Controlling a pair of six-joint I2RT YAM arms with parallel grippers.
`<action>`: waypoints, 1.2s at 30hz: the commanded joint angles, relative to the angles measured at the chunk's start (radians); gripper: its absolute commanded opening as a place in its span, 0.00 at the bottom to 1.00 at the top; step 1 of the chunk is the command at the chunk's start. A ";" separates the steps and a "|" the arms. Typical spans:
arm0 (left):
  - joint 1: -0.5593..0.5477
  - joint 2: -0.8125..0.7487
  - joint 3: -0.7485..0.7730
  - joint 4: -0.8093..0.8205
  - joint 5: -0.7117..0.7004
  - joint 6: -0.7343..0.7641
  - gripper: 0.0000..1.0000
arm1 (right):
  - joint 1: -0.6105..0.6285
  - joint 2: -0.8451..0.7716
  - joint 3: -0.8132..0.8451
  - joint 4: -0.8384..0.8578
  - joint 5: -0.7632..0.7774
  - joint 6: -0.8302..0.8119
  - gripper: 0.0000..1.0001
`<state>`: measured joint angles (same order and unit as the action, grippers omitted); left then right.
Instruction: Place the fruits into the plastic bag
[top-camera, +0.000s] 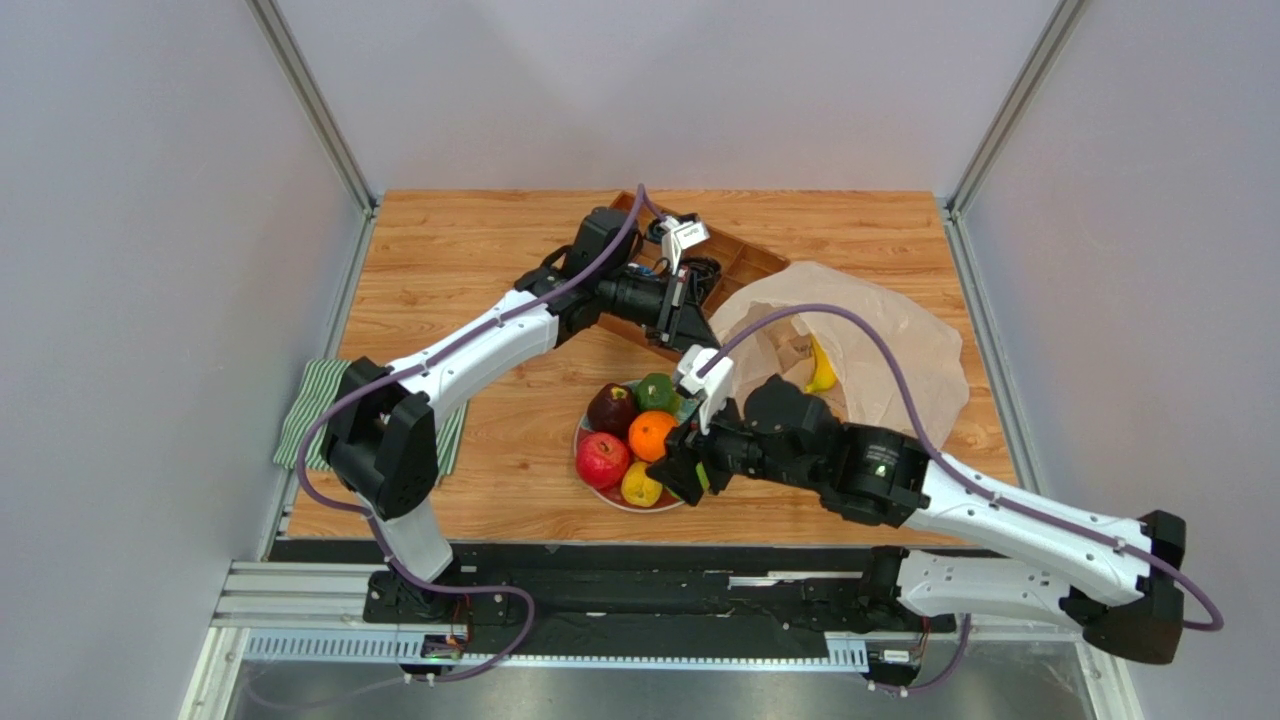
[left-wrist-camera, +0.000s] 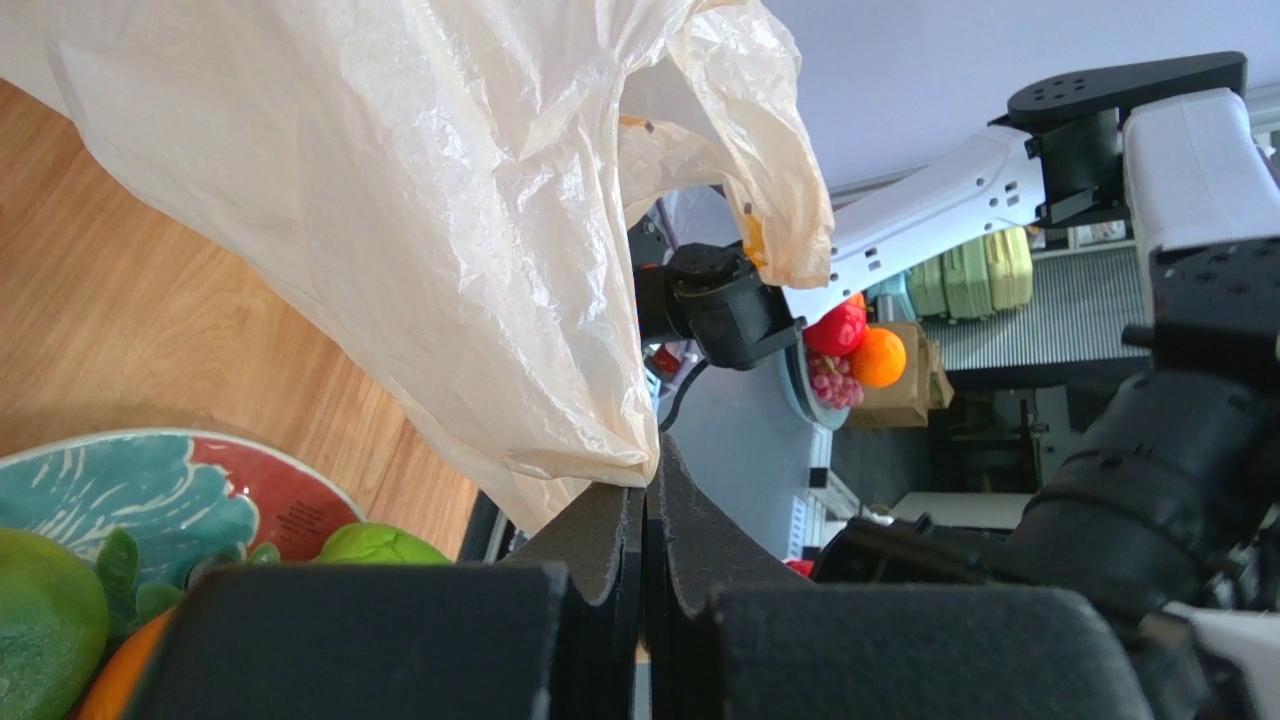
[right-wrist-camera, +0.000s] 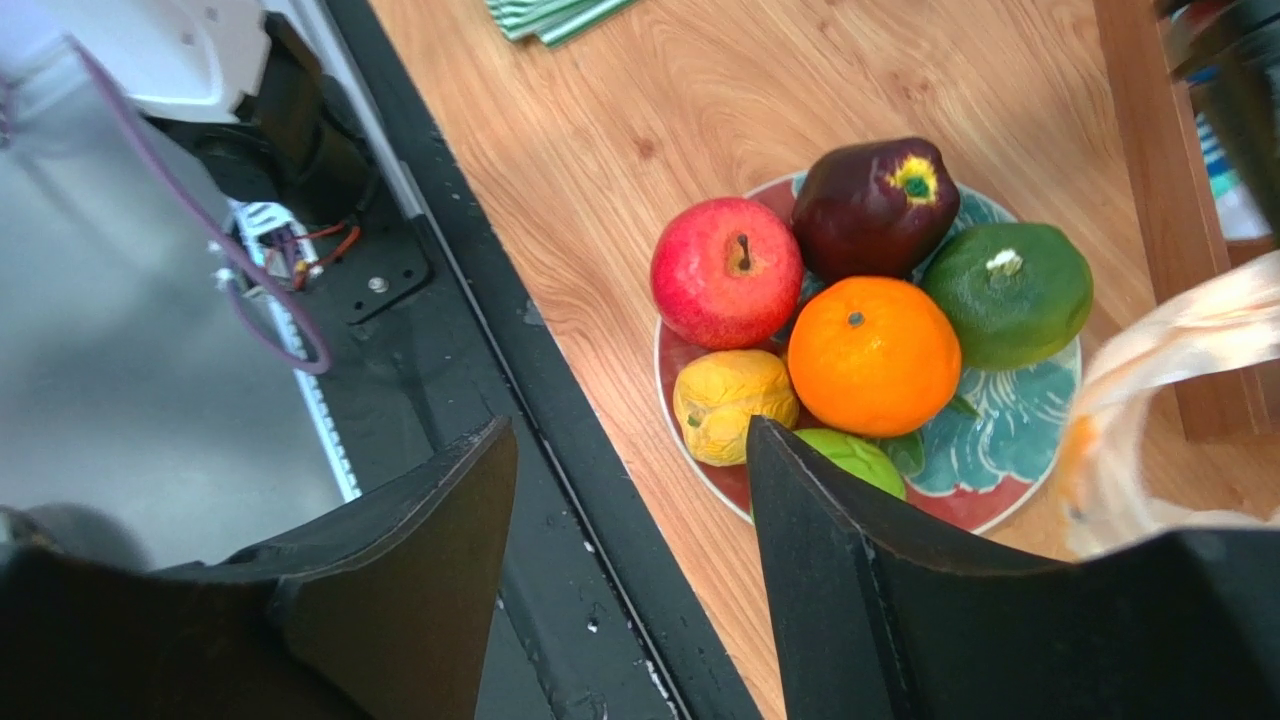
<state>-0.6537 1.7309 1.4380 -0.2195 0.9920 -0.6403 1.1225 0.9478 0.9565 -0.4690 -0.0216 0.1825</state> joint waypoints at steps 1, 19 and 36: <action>0.003 0.002 0.048 0.000 0.008 0.028 0.00 | 0.083 0.071 -0.039 0.072 0.275 0.092 0.61; 0.005 0.002 0.048 -0.001 0.010 0.030 0.00 | 0.037 0.299 -0.082 -0.063 0.456 0.336 0.76; 0.003 -0.005 0.048 -0.003 0.008 0.031 0.00 | -0.055 0.293 -0.185 0.059 0.308 0.437 0.79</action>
<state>-0.6518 1.7321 1.4479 -0.2272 0.9874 -0.6361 1.0809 1.2594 0.7872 -0.4866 0.3172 0.5827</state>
